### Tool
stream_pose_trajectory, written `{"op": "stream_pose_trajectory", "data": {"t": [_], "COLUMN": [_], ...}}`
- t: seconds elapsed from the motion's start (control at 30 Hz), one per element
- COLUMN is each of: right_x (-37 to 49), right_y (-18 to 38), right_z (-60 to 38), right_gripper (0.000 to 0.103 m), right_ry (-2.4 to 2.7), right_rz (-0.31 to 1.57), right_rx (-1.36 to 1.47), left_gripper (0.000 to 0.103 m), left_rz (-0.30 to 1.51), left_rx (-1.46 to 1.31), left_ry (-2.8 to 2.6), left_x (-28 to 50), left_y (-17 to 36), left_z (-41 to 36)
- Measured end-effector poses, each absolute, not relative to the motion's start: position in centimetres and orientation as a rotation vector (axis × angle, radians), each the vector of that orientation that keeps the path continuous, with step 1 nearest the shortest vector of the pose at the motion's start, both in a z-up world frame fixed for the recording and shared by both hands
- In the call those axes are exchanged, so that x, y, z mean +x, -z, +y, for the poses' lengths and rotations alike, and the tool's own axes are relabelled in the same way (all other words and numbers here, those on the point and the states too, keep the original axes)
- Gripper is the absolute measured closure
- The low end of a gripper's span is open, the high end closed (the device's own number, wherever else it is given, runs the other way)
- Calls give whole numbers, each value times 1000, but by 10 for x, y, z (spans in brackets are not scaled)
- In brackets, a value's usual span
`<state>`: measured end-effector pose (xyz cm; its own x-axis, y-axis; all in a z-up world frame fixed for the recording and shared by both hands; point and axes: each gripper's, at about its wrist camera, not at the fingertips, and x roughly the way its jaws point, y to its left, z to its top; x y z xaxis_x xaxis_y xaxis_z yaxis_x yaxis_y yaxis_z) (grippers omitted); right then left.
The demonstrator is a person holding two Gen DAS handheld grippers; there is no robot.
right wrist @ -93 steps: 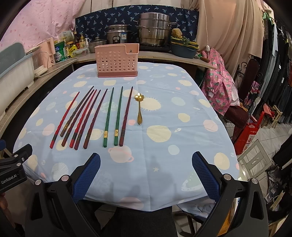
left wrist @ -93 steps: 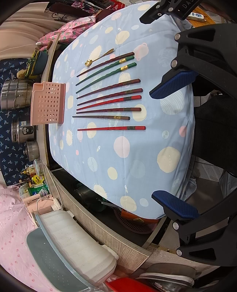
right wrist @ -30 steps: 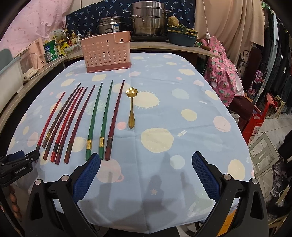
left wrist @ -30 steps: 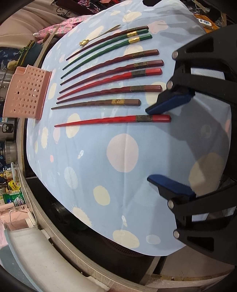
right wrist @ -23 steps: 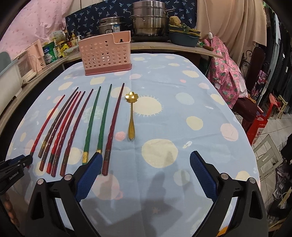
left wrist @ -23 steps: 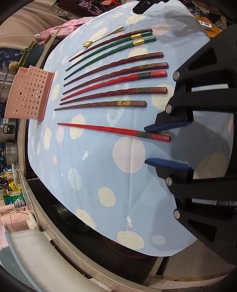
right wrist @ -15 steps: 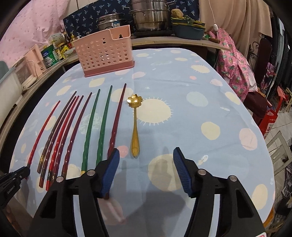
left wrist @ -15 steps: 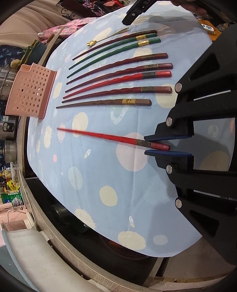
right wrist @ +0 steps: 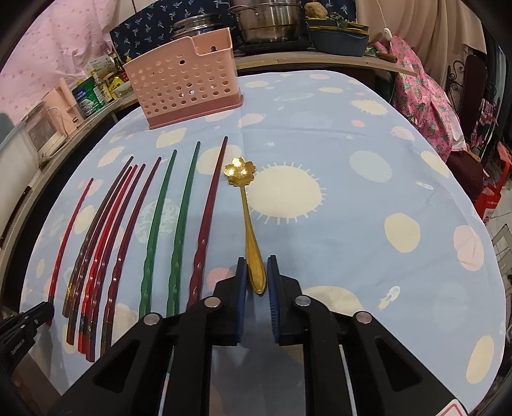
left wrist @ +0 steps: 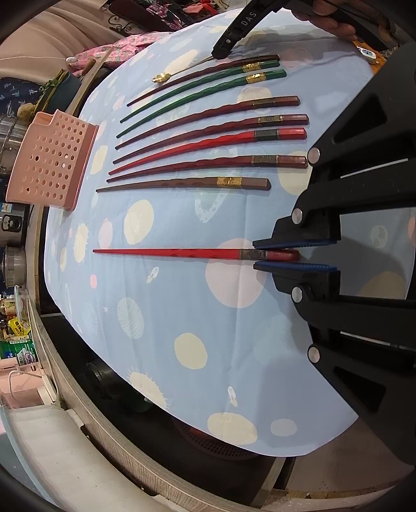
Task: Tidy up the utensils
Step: 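Carry the red chopstick and gold spoon up to the pink holder with both grippers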
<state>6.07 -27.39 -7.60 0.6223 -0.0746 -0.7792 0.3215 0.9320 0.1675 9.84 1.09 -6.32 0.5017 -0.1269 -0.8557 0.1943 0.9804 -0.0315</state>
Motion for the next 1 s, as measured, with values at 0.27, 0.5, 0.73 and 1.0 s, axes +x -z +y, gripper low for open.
{"op": "stream_pose_trajectory", "data": {"t": [0.27,0.5,0.73,1.0], "right_x": [50,37,26,25], "right_y": [67,44,19,-10], "right_z": [-272,-274,-278,-281], "right_gripper": [92,92,93,101], "right_ry": [238,256,264,253], "right_rz": [850,803,754,690], "right_rx": [304,297,291,272], "left_gripper": [96,96,96,96], "left_rz": [1023,970,904,797], "left_rx": [49,28,1,-22], "left_ry": [200,198,197,193], "left_x": [97,93,91,102], "left_y": [57,34,4,-42], "left_z": [17,28,38,45]}}
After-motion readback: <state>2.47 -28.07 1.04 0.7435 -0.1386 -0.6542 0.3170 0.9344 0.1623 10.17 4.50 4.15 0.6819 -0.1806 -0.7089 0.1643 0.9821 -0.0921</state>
